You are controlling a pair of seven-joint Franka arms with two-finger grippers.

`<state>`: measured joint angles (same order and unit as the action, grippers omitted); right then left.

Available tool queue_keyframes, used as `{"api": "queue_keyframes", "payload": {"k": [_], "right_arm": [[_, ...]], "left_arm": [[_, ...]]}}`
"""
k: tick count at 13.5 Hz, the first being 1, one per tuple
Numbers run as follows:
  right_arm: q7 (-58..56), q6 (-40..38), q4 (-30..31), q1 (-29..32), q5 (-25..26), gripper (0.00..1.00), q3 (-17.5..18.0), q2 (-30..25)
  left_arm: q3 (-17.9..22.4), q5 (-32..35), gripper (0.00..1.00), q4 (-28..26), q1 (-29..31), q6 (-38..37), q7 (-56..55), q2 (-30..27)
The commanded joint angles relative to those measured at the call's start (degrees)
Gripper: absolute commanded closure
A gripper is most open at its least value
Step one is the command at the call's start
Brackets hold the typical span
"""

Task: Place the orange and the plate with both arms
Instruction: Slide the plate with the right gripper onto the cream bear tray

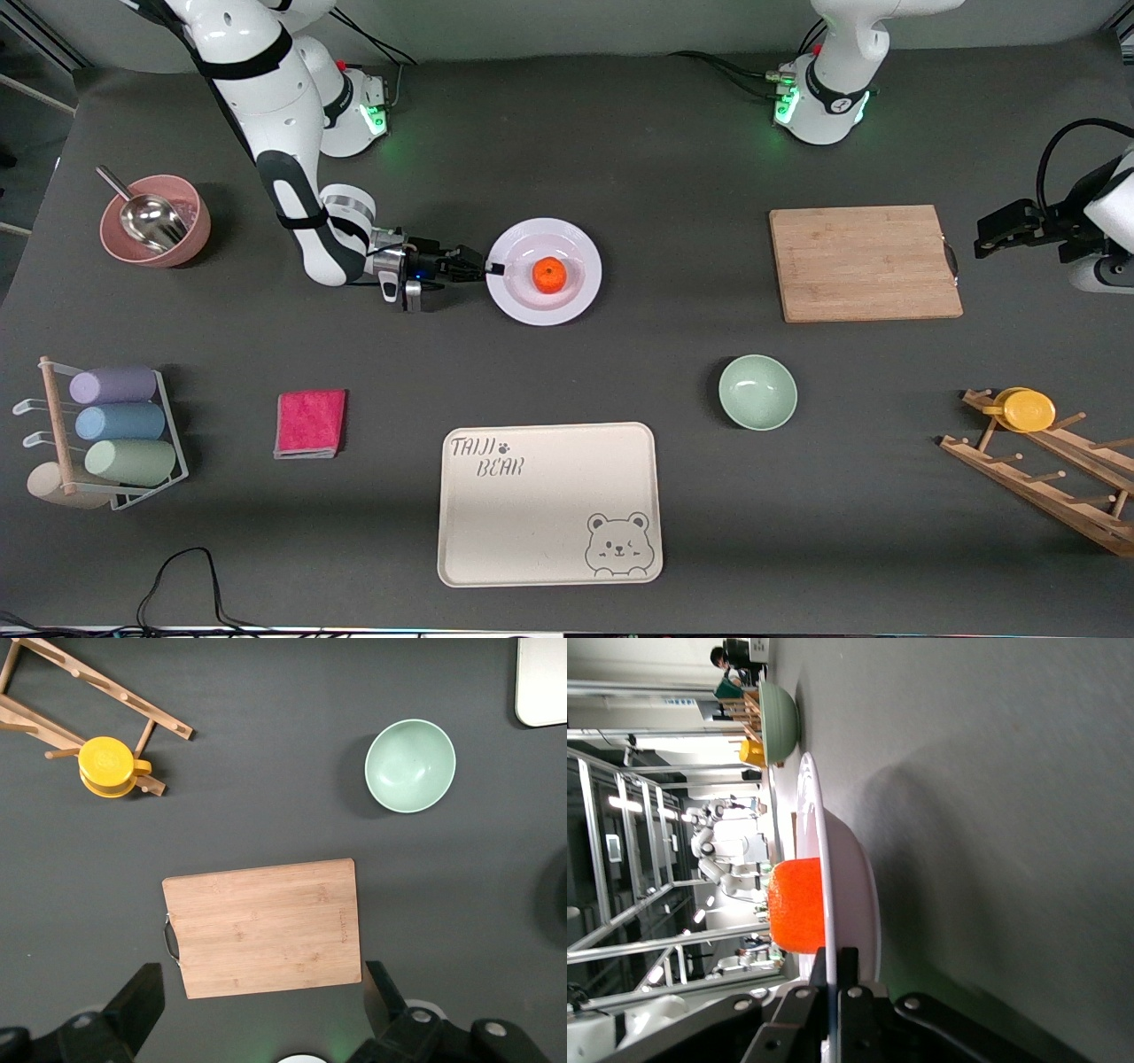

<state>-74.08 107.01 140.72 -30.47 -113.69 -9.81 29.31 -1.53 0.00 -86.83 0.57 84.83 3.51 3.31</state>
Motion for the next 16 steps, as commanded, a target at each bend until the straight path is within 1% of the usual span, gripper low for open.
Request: {"api": "queue_keyframes", "payload": {"k": [1,4,5,6,7,9,10,12,13,16], "right_arm": [[6.3,-0.7,-1.4,0.9,-0.5,1.00,-0.1,-3.4],[11.7,-0.6,-3.1,0.9,0.4,1.00,-0.6,-5.8],[13.9,-0.5,-4.2,1.0,2.9,1.00,-0.9,-6.4],[16.1,-0.5,-5.3,0.9,4.9,1.00,-2.5,-6.8],[17.7,-0.5,-6.3,0.8,6.1,1.00,-3.5,-7.1],[22.0,-0.5,-8.9,0.8,7.1,1.00,-4.2,-7.5],[24.3,-0.1,-10.5,0.8,8.5,1.00,-4.7,-7.7],[29.1,0.0,-14.9,0.8,12.9,1.00,-7.1,-7.7],[31.9,0.0,-17.1,0.8,14.1,1.00,-7.6,-7.7],[39.1,0.2,-25.2,1.0,15.8,1.00,-7.6,-5.7]], "left_arm": [[0.4,0.4,0.00,-1.1,-0.2,0.3,1.0,-1.1],[0.3,0.3,0.00,-1.1,-0.2,0.4,0.9,-1.2],[0.4,0.3,0.00,-1.1,-0.2,0.2,1.0,-1.2],[0.4,0.3,0.00,-1.1,-0.2,0.2,1.0,-1.2],[0.4,0.3,0.00,-1.1,-0.2,0.2,1.0,-1.2],[0.4,0.3,0.00,-1.1,-0.2,0.3,0.9,-1.2],[0.4,0.3,0.00,-1.1,-0.3,0.3,0.9,-1.2],[0.4,0.3,0.00,-1.1,-0.2,0.3,0.9,-1.2],[0.4,0.3,0.00,-1.1,-0.2,0.6,0.9,-1.2],[0.4,0.3,0.00,-1.1,-0.2,0.4,0.9,-1.2]]}}
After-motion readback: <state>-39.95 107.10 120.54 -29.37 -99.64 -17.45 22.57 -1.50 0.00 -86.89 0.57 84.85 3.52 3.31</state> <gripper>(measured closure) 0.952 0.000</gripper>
